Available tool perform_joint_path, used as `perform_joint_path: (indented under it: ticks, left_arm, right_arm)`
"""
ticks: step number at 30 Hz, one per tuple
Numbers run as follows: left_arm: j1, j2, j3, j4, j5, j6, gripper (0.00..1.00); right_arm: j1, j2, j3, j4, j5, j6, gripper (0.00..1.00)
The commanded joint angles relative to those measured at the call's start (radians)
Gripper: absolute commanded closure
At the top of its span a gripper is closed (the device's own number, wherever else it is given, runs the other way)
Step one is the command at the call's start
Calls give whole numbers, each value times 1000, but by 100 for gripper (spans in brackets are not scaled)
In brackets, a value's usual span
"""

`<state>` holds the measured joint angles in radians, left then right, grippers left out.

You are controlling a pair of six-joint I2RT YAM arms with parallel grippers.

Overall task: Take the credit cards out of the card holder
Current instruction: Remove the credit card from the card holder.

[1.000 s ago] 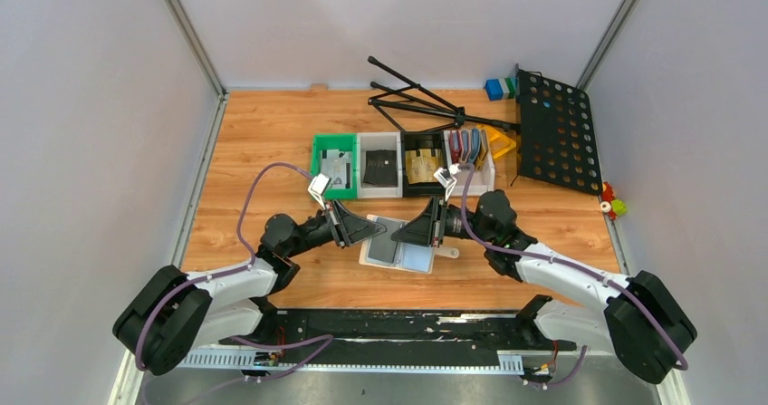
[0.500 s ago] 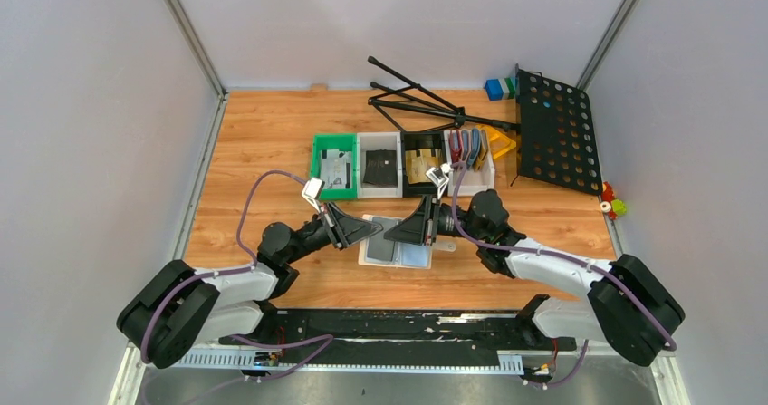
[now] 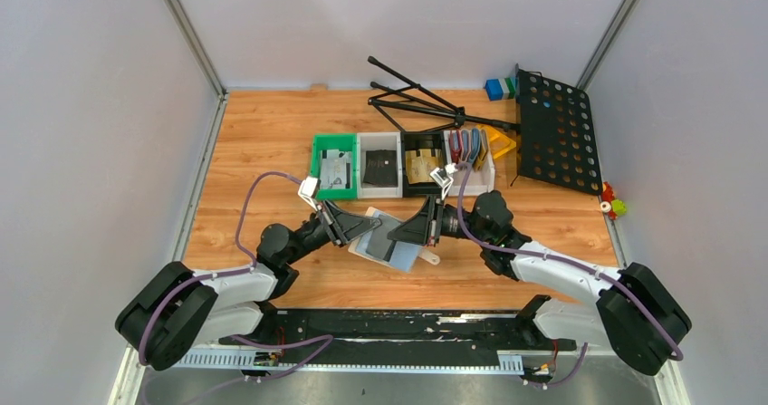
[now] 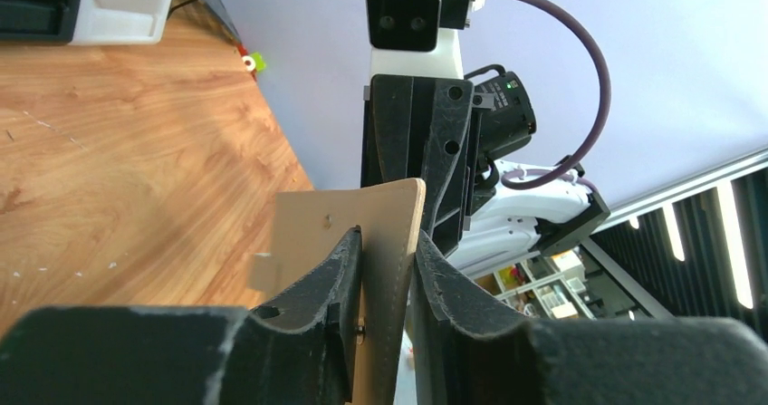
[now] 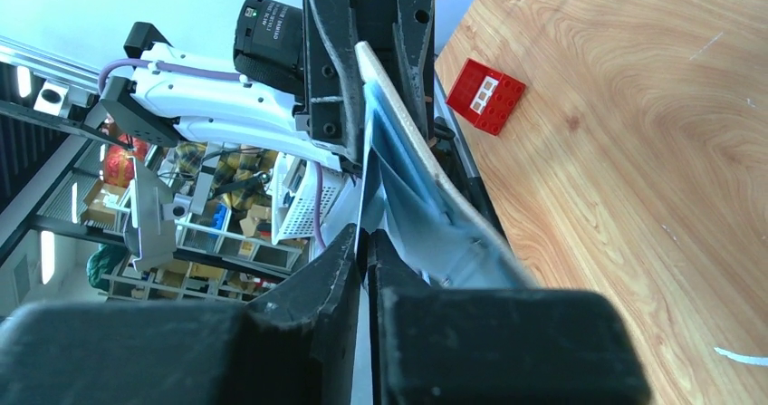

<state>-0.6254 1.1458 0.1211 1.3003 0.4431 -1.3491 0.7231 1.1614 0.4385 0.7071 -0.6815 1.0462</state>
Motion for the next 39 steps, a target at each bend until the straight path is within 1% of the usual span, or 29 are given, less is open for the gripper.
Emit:
perform_joint_path:
  ticks: [1, 3, 5, 8, 11, 12, 22, 27, 29, 32, 34, 37, 39]
  left_arm:
    - [8, -20, 9, 41, -16, -4, 65]
    - [8, -28, 8, 37, -11, 0, 65]
    - [8, -33, 11, 27, -7, 3, 69]
    - [7, -33, 14, 25, 0, 5, 87]
    - [8, -34, 13, 32, -5, 0, 98]
    - [8, -36, 14, 33, -8, -3, 100]
    - [9, -73, 4, 48, -91, -49, 100]
    - [31, -112, -4, 12, -106, -48, 100]
    - [58, -132, -6, -17, -94, -48, 100]
    - [104, -163, -12, -74, -63, -46, 100]
    - [135, -185, -22, -94, -48, -45, 100]
    - [175, -228, -28, -173, -30, -25, 100]
    - [191, -264, -24, -284, -27, 11, 100]
  right_arm:
    - [-16, -32, -3, -14, -4, -5, 92]
    - [-19, -34, -7, -14, -3, -3, 94]
    - [-18, -31, -6, -13, -2, -1, 94]
    - [-19, -19, -8, -9, -4, 0, 93]
    - [-19, -8, -13, -1, -5, 0, 92]
    - [-19, -4, -17, 1, -4, 0, 92]
    - [-18, 7, -45, 38, -7, 10, 91]
    - [-23, 0, -55, 25, -7, 5, 91]
    - [-30, -5, -64, 18, -6, 3, 93]
    - [-52, -19, -86, 7, -8, 1, 99]
    - [-67, -32, -97, -7, -13, -3, 100]
    - [-88, -64, -94, -83, -11, -34, 100]
    - [-100, -83, -78, -183, 6, -76, 100]
